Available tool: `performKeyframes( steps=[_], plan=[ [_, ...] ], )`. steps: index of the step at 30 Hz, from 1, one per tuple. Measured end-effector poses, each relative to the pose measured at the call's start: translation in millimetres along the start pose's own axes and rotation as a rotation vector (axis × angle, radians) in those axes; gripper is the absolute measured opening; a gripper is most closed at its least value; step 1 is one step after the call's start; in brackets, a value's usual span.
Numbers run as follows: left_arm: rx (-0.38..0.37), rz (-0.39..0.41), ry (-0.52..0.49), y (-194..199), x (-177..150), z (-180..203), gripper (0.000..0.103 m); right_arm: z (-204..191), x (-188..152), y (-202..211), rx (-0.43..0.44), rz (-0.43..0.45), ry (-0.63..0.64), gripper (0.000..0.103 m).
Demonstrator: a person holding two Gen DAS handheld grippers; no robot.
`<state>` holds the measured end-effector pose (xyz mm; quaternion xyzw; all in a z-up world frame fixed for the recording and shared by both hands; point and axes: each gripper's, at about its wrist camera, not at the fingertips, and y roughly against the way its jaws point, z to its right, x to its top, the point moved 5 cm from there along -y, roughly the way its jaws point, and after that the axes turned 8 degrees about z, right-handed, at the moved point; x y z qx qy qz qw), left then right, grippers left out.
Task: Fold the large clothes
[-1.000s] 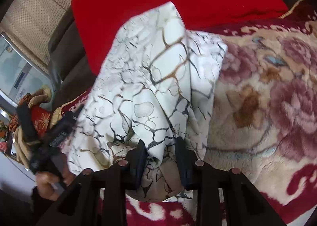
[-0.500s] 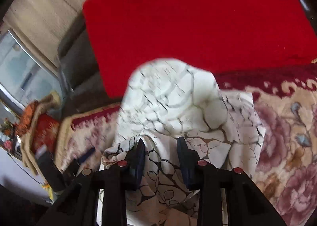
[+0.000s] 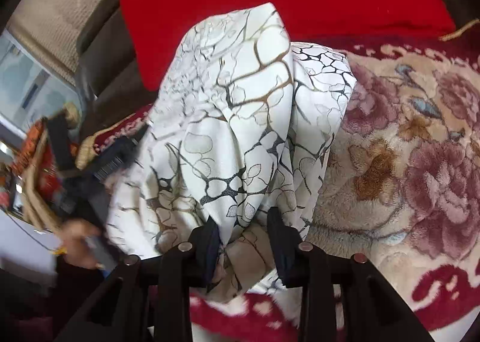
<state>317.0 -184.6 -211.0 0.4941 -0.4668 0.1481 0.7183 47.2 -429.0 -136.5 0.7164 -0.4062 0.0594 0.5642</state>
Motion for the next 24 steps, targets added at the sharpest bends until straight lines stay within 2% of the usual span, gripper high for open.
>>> performKeyframes(
  steps=[2, 3, 4, 6, 9, 11, 13, 15, 17, 19, 21, 22, 24],
  plan=[
    [-0.003, -0.007, 0.005, 0, 0, -3, 0.09, -6, 19, 19, 0.015, 0.014, 0.019, 0.038],
    [-0.008, -0.014, 0.015, -1, 0, -5, 0.09, -9, 27, 29, 0.009, 0.045, 0.039, 0.05],
    [-0.017, -0.02, 0.03, -1, 0, -7, 0.09, -10, 37, 41, -0.004, 0.09, 0.054, 0.068],
    [-0.025, -0.025, 0.047, -2, 2, -9, 0.09, -11, 62, 62, -0.013, 0.215, 0.056, 0.073],
    [-0.003, -0.012, 0.046, 0, 5, -12, 0.09, -17, 99, 66, 0.005, 0.318, 0.061, 0.073],
    [0.001, -0.012, 0.065, -1, 7, -16, 0.09, -30, 125, 45, 0.007, 0.328, 0.108, 0.072],
    [-0.002, -0.019, 0.077, -5, 7, -17, 0.09, -38, 142, 24, 0.012, 0.309, 0.143, 0.069],
    [0.007, -0.017, 0.074, -9, 8, -20, 0.09, -48, 159, -10, 0.01, 0.278, 0.18, 0.06],
    [0.024, -0.011, 0.07, -14, 11, -22, 0.09, -50, 173, -46, 0.012, 0.244, 0.186, 0.059],
    [0.062, -0.008, 0.071, -18, 13, -27, 0.09, -39, 180, -86, -0.043, 0.192, 0.18, 0.051],
    [0.113, -0.007, 0.078, -24, 15, -32, 0.09, -9, 176, -126, -0.124, 0.124, 0.113, 0.05],
    [0.127, -0.017, 0.082, -31, 14, -34, 0.09, 6, 170, -141, -0.129, 0.098, 0.063, 0.05],
    [0.119, -0.058, 0.098, -47, 11, -34, 0.09, 18, 162, -145, -0.089, 0.138, 0.013, 0.051]
  ],
)
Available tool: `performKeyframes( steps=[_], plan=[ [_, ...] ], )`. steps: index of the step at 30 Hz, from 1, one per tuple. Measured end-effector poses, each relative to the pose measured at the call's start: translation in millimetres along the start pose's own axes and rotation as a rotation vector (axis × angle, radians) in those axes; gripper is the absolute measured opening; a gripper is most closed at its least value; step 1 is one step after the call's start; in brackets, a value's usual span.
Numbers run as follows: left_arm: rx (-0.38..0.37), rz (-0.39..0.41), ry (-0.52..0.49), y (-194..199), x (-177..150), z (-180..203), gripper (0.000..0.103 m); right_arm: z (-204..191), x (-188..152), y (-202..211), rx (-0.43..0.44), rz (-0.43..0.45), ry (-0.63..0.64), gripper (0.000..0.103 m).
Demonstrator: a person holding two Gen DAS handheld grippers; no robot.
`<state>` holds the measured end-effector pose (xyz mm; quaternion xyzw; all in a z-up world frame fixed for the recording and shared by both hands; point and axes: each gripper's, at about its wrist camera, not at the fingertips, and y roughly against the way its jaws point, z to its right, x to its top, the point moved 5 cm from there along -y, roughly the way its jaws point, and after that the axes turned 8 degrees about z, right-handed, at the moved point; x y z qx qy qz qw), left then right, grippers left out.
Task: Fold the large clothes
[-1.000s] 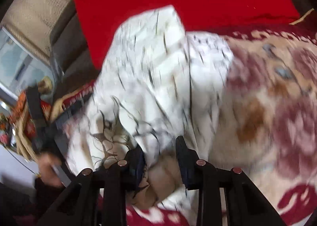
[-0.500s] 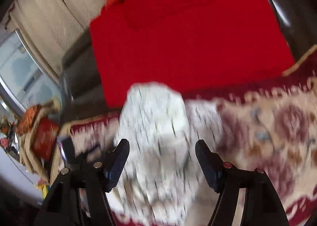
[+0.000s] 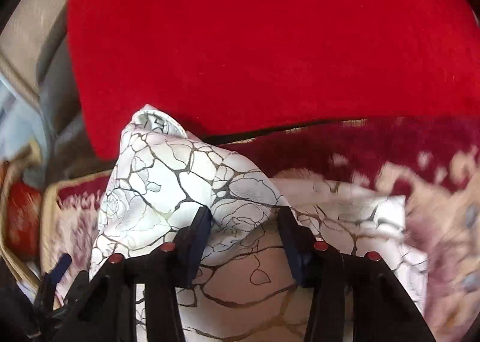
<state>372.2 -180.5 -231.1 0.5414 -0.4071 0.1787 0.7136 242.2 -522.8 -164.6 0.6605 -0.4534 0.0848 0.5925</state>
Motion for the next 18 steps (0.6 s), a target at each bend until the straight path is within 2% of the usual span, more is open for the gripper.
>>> performKeyframes(
  steps=[4, 7, 9, 11, 15, 17, 18],
  plan=[
    [0.001, -0.008, 0.067, -10, 2, 3, 0.09, 2, -7, 15, -0.016, 0.034, 0.0, 0.051],
    [0.038, -0.001, 0.022, -8, 4, 6, 0.09, 5, -10, 32, -0.02, 0.031, -0.037, 0.051],
    [0.049, -0.001, 0.012, -4, 5, 8, 0.09, 8, -14, 61, -0.001, 0.068, -0.068, 0.051],
    [0.047, 0.003, -0.002, 2, 7, 10, 0.09, 4, -17, 93, 0.024, 0.119, -0.043, 0.052],
    [0.044, 0.028, -0.02, 13, 11, 13, 0.09, -13, -49, 136, 0.054, 0.133, 0.029, 0.052],
    [0.042, 0.043, -0.028, 19, 12, 15, 0.09, -14, -73, 137, 0.053, 0.099, 0.05, 0.052],
    [0.04, 0.054, -0.035, 22, 13, 17, 0.09, -11, -85, 128, 0.024, 0.067, 0.059, 0.053]
  ],
)
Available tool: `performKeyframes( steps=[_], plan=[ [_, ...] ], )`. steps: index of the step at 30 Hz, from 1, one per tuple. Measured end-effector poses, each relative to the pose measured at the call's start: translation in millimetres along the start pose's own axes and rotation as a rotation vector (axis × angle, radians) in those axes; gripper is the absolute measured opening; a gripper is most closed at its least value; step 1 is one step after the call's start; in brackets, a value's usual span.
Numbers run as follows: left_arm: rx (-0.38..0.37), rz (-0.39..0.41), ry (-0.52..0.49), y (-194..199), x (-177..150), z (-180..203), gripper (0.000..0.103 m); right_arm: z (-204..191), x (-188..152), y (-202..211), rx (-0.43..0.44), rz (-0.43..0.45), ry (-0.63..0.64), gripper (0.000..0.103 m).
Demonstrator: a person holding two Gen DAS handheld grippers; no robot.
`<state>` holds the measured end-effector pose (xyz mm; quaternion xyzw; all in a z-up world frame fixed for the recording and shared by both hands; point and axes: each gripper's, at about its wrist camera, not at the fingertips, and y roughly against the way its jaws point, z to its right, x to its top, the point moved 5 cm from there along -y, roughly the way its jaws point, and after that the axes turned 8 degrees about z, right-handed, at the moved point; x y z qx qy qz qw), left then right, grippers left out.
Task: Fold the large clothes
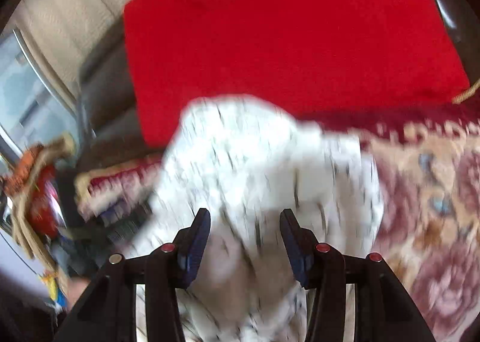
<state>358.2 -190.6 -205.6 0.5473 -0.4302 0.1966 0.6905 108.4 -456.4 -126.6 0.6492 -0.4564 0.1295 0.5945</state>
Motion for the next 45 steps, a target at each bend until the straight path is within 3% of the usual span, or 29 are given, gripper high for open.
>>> performKeyframes(
  steps=[2, 5, 14, 17, 19, 21, 35, 45],
  plan=[
    [-0.012, 0.016, -0.013, 9, 2, 5, 0.09, 14, -26, -17, -0.018, -0.031, -0.021, 0.053],
    [-0.029, 0.05, -0.036, 21, 5, 9, 0.09, 20, -27, -9, 0.008, -0.003, -0.086, 0.053],
    [-0.033, 0.106, -0.054, 40, 13, 4, 0.09, 0, -38, 72, 0.026, 0.091, -0.019, 0.055],
    [-0.029, 0.111, -0.061, 44, 13, 3, 0.09, -5, -56, 54, -0.023, 0.024, 0.056, 0.056],
    [-0.027, 0.116, -0.063, 47, 13, 2, 0.09, 5, -76, 32, -0.042, -0.04, 0.03, 0.057],
    [-0.024, 0.122, -0.066, 49, 14, 0, 0.09, 14, -81, 31, -0.002, -0.008, -0.034, 0.058],
    [-0.026, 0.179, -0.02, 64, 27, -17, 0.09, 15, -80, 31, 0.006, 0.002, -0.017, 0.06],
    [0.054, 0.211, 0.043, 70, 36, -61, 0.09, 13, -78, 35, 0.004, 0.004, -0.021, 0.061]
  ],
)
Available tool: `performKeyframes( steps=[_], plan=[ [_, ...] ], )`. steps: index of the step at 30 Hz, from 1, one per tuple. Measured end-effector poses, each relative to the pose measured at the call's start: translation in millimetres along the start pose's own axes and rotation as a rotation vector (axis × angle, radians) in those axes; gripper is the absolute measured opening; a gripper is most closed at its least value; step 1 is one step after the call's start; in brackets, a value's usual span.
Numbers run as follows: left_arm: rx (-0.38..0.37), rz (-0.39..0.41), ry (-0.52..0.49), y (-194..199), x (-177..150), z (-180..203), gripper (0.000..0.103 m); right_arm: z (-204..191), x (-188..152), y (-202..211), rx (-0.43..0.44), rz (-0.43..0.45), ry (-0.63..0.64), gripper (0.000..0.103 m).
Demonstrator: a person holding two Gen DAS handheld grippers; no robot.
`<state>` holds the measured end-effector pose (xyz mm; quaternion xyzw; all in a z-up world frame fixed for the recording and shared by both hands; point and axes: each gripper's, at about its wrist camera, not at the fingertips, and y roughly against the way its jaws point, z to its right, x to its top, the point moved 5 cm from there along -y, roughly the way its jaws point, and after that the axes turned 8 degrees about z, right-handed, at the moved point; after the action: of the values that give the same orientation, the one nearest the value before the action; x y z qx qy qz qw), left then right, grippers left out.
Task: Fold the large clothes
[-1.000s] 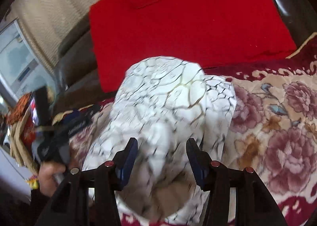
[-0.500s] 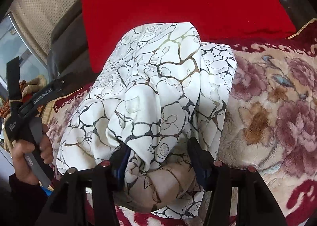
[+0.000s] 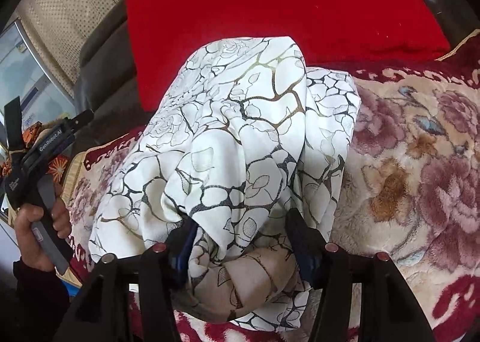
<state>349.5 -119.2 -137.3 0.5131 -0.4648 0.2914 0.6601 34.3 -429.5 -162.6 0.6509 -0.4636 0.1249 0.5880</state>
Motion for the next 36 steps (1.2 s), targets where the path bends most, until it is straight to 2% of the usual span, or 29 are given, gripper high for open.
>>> performKeyframes(
  steps=[6, 18, 26, 36],
  plan=[
    [0.039, 0.028, -0.001, 9, 5, -20, 0.09, -10, 10, 15, -0.012, 0.032, 0.021, 0.061],
    [0.089, 0.07, 0.022, 25, 11, -51, 0.09, -40, 31, 46, 0.015, 0.127, 0.058, 0.061],
    [0.13, 0.087, 0.047, 30, 13, -73, 0.09, -57, 28, 40, 0.029, 0.117, 0.087, 0.061],
    [0.147, 0.09, 0.05, 29, 13, -82, 0.09, -66, 27, 27, 0.035, 0.107, 0.106, 0.061]
  ],
)
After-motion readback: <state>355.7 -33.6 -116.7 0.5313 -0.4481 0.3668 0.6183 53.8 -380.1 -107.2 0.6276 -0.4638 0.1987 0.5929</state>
